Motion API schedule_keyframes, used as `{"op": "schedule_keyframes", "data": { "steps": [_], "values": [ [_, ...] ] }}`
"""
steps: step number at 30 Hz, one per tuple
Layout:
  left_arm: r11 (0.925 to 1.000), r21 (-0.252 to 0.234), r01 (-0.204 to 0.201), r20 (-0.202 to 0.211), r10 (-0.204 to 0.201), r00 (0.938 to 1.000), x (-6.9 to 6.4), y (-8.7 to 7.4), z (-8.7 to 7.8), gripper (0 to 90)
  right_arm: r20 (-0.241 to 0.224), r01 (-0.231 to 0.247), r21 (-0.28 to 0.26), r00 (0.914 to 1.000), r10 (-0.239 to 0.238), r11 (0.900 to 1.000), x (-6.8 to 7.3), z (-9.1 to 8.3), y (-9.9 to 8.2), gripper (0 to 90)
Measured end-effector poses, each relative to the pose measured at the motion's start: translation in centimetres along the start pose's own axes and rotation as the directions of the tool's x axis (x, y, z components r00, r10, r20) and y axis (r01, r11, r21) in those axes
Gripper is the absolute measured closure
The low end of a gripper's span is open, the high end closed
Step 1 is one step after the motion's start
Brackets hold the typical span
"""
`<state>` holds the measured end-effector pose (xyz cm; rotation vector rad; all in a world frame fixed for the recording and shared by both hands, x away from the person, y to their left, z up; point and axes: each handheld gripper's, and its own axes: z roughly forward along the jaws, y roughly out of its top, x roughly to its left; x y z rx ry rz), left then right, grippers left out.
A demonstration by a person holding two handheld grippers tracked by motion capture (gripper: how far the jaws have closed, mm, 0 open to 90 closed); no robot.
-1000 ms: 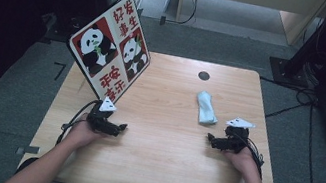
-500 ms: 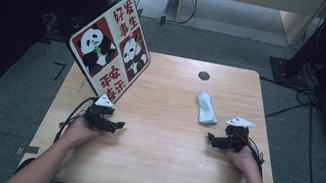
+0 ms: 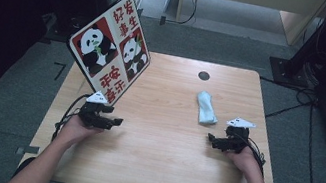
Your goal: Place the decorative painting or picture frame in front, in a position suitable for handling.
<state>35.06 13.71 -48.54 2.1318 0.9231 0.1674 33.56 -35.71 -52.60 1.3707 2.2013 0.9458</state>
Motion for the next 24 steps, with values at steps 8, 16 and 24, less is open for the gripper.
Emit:
{"op": "schedule_keyframes", "data": {
  "steps": [8,16,24],
  "values": [
    [0.9993,0.036,-0.006,-0.002,0.006,1.0,0.0,0.4,-0.7,36.1,0.0,0.003,0.0,1.0,-0.003,1.0,0.0,0.0,0.0,0.0],
    [0.9992,0.031,0.026,0.012,-0.027,0.9996,0.6,0.3,-2.1,40.5,-0.002,0.005,0.001,1.0,-0.005,1.0,0.0,-0.1,-0.1,0.0],
    [0.9954,0.015,0.095,0.021,-0.095,0.9952,1.6,0.1,-3.4,47.0,-0.002,0.005,0.002,1.0,-0.005,1.0,0.0,-0.1,-0.1,0.0]
  ]
}}
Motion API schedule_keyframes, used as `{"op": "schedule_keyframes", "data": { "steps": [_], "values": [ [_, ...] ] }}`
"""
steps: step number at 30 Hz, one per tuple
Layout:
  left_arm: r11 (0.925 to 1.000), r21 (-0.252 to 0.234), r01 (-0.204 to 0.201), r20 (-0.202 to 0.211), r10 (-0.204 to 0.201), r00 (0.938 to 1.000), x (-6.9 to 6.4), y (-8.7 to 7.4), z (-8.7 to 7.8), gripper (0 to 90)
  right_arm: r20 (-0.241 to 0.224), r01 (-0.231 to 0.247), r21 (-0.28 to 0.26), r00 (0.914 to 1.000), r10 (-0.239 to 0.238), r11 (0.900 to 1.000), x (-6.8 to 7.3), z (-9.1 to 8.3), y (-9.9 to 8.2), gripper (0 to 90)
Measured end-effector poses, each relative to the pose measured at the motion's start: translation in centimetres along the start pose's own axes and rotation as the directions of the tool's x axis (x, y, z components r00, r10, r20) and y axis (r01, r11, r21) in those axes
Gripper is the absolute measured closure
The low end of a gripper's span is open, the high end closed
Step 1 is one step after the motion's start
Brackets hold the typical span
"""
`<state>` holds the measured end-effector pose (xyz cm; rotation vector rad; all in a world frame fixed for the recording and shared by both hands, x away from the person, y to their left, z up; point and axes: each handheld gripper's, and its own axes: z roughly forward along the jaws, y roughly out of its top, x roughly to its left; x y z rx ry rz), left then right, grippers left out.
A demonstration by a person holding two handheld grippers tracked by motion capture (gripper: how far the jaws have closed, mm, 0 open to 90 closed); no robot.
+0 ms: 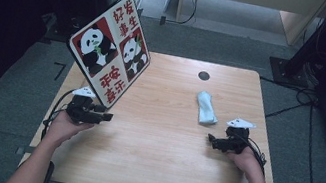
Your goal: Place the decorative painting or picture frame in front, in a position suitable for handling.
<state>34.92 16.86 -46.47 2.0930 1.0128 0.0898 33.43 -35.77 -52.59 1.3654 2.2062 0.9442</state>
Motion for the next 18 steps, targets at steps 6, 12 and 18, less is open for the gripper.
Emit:
{"op": "schedule_keyframes", "data": {
  "steps": [6,12,18],
  "values": [
    [0.9999,0.015,0.004,0.001,-0.004,1.0,0.3,0.1,-0.4,51.4,0.0,-0.001,0.0,1.0,0.001,1.0,0.0,0.0,0.0,0.0],
    [0.9998,0.015,0.009,-0.017,-0.009,0.9998,0.9,0.0,-1.4,55.7,0.0,-0.001,0.0,1.0,0.001,1.0,0.0,0.0,0.0,0.0],
    [0.9999,0.005,0.016,-0.041,-0.016,0.999,1.6,0.1,-2.7,56.9,0.003,-0.002,-0.002,1.0,0.002,1.0,0.0,0.0,0.0,0.0]
  ]
}}
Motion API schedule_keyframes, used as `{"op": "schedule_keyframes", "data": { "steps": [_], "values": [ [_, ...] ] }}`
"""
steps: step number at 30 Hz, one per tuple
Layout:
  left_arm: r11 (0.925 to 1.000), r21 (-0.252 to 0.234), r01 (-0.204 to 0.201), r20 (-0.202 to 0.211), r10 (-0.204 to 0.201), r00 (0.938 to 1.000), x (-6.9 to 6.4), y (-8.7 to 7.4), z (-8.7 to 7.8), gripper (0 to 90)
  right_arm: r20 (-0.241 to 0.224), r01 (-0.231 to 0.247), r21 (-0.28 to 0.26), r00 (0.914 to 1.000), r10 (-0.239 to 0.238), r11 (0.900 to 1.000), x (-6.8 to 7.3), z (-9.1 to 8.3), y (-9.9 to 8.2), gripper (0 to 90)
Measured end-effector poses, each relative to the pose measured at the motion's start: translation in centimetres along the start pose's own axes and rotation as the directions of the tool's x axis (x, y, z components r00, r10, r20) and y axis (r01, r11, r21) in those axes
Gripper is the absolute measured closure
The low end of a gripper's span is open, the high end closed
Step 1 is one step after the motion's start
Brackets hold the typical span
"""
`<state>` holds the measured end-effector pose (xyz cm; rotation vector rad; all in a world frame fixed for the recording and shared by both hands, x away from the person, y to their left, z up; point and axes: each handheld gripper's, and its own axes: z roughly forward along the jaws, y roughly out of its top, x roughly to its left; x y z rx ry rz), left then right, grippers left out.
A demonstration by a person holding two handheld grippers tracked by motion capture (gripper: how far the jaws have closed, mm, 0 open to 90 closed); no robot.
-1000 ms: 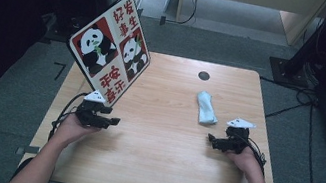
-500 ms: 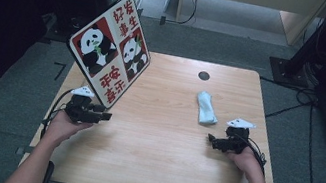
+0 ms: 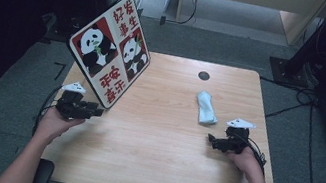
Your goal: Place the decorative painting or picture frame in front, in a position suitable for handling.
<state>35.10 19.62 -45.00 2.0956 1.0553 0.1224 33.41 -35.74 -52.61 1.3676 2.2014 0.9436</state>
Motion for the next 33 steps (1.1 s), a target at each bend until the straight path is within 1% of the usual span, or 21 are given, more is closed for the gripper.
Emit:
{"op": "schedule_keyframes", "data": {
  "steps": [3,5,6,7,9,10,14,15,17,18,20,21,23,25,26,29,30,31,33],
  "values": [
    [0.9999,0.002,0.011,-0.021,-0.011,0.9997,0.6,0.4,-0.7,55.9,0.001,0.0,0.0,1.0,0.0,1.0,0.0,0.0,0.0,0.0],
    [0.9998,-0.003,0.019,-0.026,-0.019,0.9995,0.8,0.6,-1.1,54.6,0.001,-0.004,0.002,1.0,0.004,1.0,0.1,0.0,0.0,0.0],
    [0.9998,-0.003,0.019,-0.026,-0.019,0.9995,0.8,0.6,-1.1,55.1,0.001,-0.004,0.002,1.0,0.004,1.0,0.1,0.0,0.0,0.0],
    [0.9996,-0.007,0.027,-0.026,-0.027,0.9993,1.0,1.0,-1.4,56.3,0.001,-0.003,0.002,1.0,0.003,1.0,0.1,0.0,0.0,0.0],
    [0.9996,-0.003,0.027,-0.029,-0.027,0.9992,1.0,1.2,-1.5,57.0,0.002,-0.002,0.002,1.0,0.002,1.0,0.1,0.0,0.0,0.0],
    [0.9999,0.007,0.01,-0.043,-0.01,0.999,1.1,1.6,-1.8,57.3,0.001,0.0,0.002,1.0,0.0,1.0,0.0,0.0,0.0,0.0],
    [0.9999,-0.004,0.014,-0.044,-0.014,0.9989,1.3,2.3,-2.4,57.7,0.002,0.0,0.002,1.0,0.0,1.0,0.1,0.0,0.0,0.0],
    [0.9997,-0.013,0.021,-0.045,-0.021,0.9988,1.4,2.7,-2.8,57.8,0.002,0.0,0.002,1.0,0.0,1.0,0.1,0.0,0.0,0.0],
    [0.9997,-0.014,0.018,-0.047,-0.019,0.9987,1.4,2.9,-3.0,57.8,0.002,0.001,0.002,1.0,-0.001,1.0,0.1,0.0,0.0,0.0],
    [0.9997,-0.014,0.019,-0.049,-0.019,0.9986,1.5,3.3,-3.2,57.7,0.002,0.001,0.002,1.0,-0.001,1.0,0.1,0.0,0.0,0.0],
    [0.9996,-0.015,0.022,-0.045,-0.023,0.9987,1.5,3.6,-3.4,57.6,0.002,0.001,0.002,1.0,-0.001,1.0,0.1,0.0,0.0,0.0],
    [0.9993,-0.022,0.03,-0.043,-0.031,0.9986,1.6,4.0,-3.6,57.5,0.002,0.001,0.002,1.0,-0.001,1.0,0.1,0.0,0.0,0.0],
    [0.9994,-0.022,0.029,-0.043,-0.03,0.9986,1.7,4.3,-3.8,57.5,0.002,0.001,0.002,1.0,-0.001,1.0,0.1,0.0,0.0,0.0],
    [0.9991,-0.026,0.034,-0.049,-0.035,0.9982,1.8,4.9,-4.3,57.3,0.002,0.001,0.002,1.0,-0.001,1.0,0.1,0.0,0.0,0.0],
    [0.9993,-0.017,0.032,-0.051,-0.033,0.9982,1.9,5.1,-4.5,57.3,0.002,0.002,0.002,1.0,-0.002,1.0,0.1,0.0,0.0,0.0],
    [0.9993,-0.022,0.03,-0.057,-0.031,0.9979,1.9,5.5,-4.9,57.0,0.002,0.001,0.002,1.0,-0.001,1.0,0.1,0.0,0.0,0.0],
    [0.9989,-0.027,0.038,-0.06,-0.039,0.9974,2.0,5.8,-5.4,57.0,0.001,0.003,0.002,1.0,-0.003,1.0,0.1,-0.1,0.0,0.0],
    [0.9989,-0.03,0.037,-0.063,-0.039,0.9972,2.1,6.1,-5.6,56.9,0.002,0.002,0.002,1.0,-0.002,1.0,0.1,0.0,0.0,0.0],
    [0.998,-0.039,0.049,-0.064,-0.051,0.9966,2.1,6.6,-6.1,56.7,0.002,0.002,0.002,1.0,-0.002,1.0,0.1,0.0,0.0,0.0]
  ]
}}
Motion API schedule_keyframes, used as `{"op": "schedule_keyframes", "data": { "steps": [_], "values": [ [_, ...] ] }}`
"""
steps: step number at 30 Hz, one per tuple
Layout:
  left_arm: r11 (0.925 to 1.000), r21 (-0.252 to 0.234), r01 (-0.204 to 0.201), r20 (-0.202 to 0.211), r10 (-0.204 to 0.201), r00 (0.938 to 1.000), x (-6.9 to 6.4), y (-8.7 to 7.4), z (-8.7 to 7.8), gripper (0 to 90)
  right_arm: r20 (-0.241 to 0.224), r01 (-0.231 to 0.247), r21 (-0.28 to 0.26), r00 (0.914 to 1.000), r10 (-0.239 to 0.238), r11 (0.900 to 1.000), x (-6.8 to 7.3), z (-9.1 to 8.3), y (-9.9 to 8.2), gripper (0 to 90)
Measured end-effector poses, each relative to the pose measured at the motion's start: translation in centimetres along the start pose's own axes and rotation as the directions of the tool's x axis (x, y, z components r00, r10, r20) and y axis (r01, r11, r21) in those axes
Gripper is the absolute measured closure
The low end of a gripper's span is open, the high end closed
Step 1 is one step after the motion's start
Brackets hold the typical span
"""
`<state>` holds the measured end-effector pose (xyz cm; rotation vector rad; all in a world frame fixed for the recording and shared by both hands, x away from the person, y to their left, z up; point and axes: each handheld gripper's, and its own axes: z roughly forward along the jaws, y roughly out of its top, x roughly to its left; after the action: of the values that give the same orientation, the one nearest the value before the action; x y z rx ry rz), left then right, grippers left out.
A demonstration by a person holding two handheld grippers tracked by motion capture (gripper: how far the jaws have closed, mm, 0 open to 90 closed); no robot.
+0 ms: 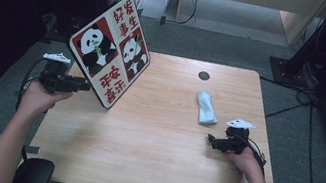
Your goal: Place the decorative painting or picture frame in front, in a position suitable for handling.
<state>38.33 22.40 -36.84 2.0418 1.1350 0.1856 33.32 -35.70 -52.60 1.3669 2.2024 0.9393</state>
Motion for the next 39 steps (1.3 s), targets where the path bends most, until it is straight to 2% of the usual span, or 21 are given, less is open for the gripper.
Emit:
{"op": "schedule_keyframes", "data": {
  "steps": [4,19,23,27,30,35,36,39],
  "values": [
    [1.0,0.004,0.002,-0.009,-0.002,1.0,0.5,0.9,-0.5,56.5,0.0,0.001,0.0,1.0,-0.001,1.0,0.0,0.0,0.0,0.0],
    [1.0,-0.004,0.004,-0.002,-0.004,1.0,1.4,4.0,-1.9,56.7,0.0,0.001,0.002,1.0,-0.001,1.0,0.0,0.0,0.0,0.0],
    [1.0,-0.006,0.005,-0.007,-0.006,1.0,1.6,5.5,-2.4,56.7,0.0,0.0,0.001,1.0,0.0,1.0,0.0,0.0,0.0,0.0],
    [0.9999,0.006,-0.012,-0.015,0.012,0.9998,1.6,6.9,-2.6,56.7,0.0,0.0,0.001,1.0,0.0,1.0,0.0,0.0,0.0,0.0],
    [1.0,0.002,-0.01,-0.013,0.01,0.9999,1.7,7.5,-2.6,56.7,0.0,-0.001,0.001,1.0,0.001,1.0,0.0,0.0,0.0,0.0],
    [0.9995,0.025,-0.018,-0.023,0.019,0.9996,1.9,9.5,-2.5,56.6,-0.001,-0.001,0.002,1.0,0.001,1.0,0.0,0.0,0.0,0.0],
    [0.9995,0.025,-0.018,-0.023,0.019,0.9996,1.9,9.5,-2.5,56.6,0.0,0.0,0.002,1.0,0.0,1.0,0.0,0.0,0.0,0.0],
    [0.9993,0.028,-0.026,-0.022,0.027,0.9994,1.8,11.0,-2.4,56.7,0.0,-0.003,0.003,1.0,0.003,1.0,0.0,0.0,0.0,0.0]
  ]
}}
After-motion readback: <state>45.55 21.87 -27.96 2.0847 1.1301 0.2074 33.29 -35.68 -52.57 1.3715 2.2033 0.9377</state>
